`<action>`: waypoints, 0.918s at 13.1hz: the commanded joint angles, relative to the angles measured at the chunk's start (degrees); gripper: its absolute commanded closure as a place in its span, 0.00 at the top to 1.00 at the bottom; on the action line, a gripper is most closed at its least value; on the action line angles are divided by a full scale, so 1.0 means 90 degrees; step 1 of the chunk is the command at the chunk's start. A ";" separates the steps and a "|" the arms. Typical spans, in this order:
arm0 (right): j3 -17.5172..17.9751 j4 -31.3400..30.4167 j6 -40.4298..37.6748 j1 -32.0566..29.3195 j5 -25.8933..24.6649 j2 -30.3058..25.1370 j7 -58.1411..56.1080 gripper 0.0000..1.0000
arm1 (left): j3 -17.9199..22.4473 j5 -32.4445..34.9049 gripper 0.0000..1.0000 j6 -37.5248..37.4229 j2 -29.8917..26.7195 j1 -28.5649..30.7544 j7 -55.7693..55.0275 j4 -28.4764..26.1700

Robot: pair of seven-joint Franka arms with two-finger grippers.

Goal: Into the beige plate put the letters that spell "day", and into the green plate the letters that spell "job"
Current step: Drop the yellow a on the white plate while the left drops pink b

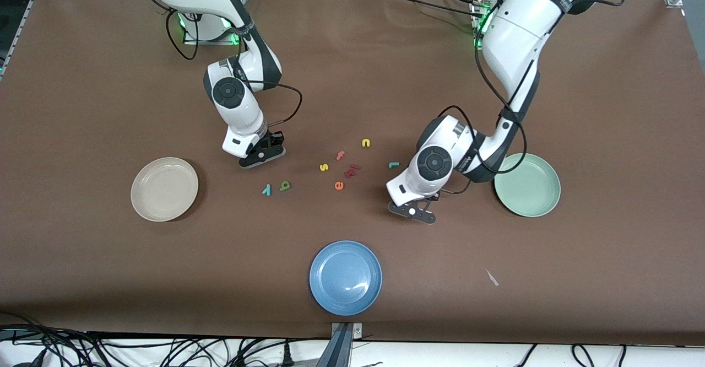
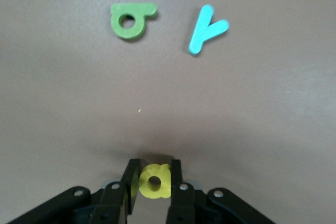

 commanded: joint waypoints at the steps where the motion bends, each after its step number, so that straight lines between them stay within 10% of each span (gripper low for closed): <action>1: -0.0515 0.0499 -0.1063 0.0020 -0.0018 -0.0347 -0.0045 0.04 | -0.0028 0.0037 0.00 -0.0936 -0.0905 0.0632 0.0491 -0.0113; 6: -0.1512 0.0735 -0.1115 -0.0067 0.0001 -0.0289 -0.0191 0.05 | 0.0011 0.0046 0.00 -0.1777 -0.1327 0.1834 0.2220 -0.0230; 12: -0.1562 0.1574 -0.1105 -0.1443 0.0059 0.0579 -0.1195 0.05 | -0.0008 0.0369 0.00 -0.1020 -0.1044 0.2782 0.2584 -0.1155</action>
